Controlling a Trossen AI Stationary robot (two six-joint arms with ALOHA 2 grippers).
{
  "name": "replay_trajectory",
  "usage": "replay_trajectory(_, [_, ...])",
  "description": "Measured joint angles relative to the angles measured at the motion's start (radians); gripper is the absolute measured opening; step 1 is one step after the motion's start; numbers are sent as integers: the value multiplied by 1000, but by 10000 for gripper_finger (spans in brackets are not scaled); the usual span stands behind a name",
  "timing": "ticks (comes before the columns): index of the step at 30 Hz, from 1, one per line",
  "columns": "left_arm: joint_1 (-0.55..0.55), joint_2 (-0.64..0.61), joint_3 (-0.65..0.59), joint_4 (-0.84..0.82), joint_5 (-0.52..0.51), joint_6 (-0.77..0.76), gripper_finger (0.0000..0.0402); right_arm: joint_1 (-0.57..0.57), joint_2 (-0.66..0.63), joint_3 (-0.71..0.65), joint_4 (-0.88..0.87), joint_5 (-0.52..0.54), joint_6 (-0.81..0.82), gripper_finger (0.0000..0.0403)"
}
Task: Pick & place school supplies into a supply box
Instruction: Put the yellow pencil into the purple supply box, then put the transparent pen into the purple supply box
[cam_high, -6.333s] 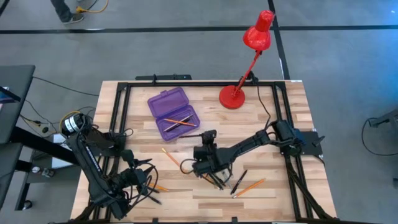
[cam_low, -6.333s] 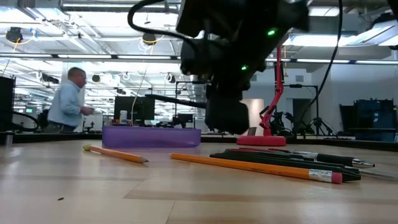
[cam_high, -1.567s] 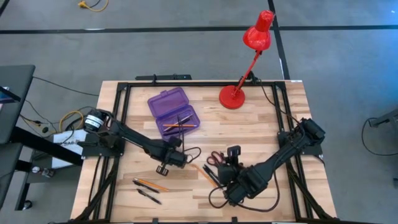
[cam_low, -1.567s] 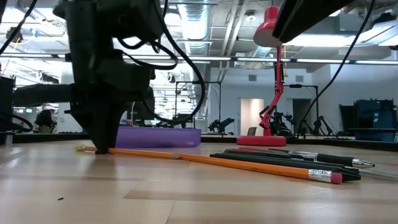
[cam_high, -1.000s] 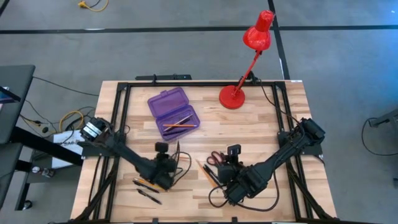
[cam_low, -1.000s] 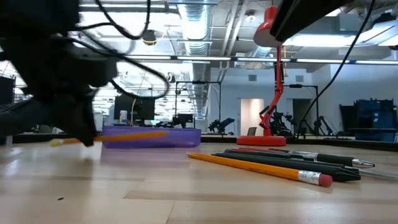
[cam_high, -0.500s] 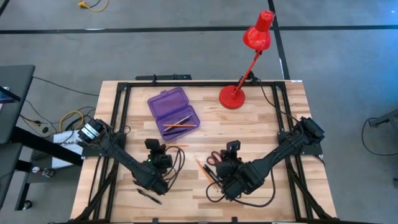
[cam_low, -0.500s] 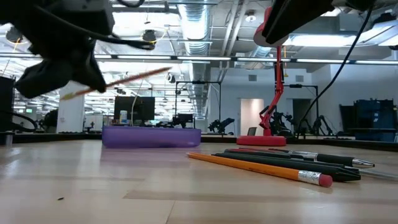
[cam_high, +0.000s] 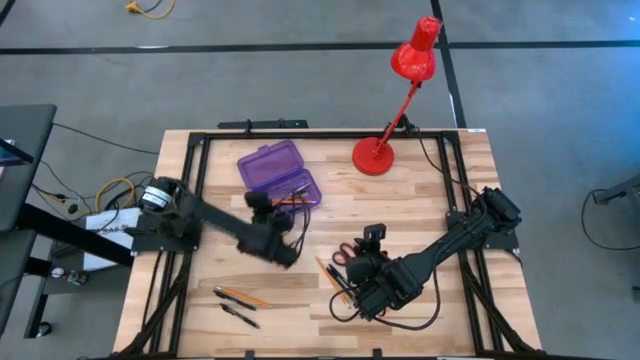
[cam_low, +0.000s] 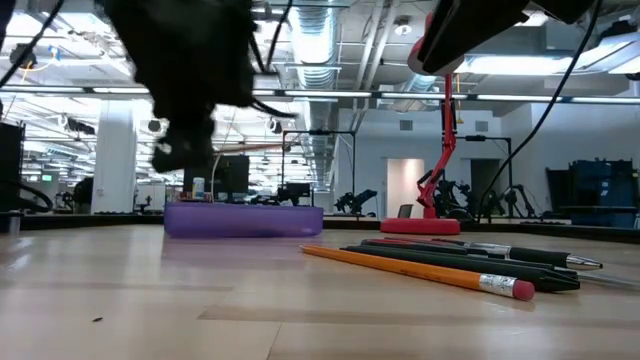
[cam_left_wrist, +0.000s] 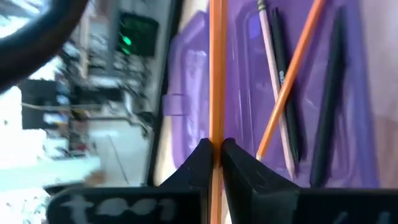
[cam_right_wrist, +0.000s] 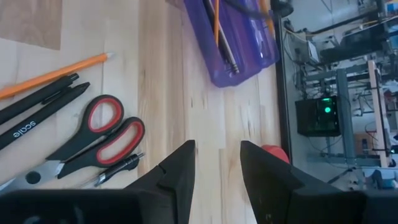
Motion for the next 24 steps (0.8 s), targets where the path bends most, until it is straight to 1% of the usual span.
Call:
replay_trajectory(5, [139,0,0,219,111,241,5,-5,0,0,0,10,0,122])
replay_trajectory(8, [196,0,1,299,153,319,5,-6,0,0,-2,10,0,122])
replay_trajectory(11, [238,0,1,306,167,338,10,-6,0,0,-4,10,0,122])
replay_trajectory(17, [280,-1,1,302,220,355,44,-16,0,0,-12,11,0,122])
replay_trajectory(24, [255,-1,1,302,179,388,82,-41,0,0,-12,12,0,122])
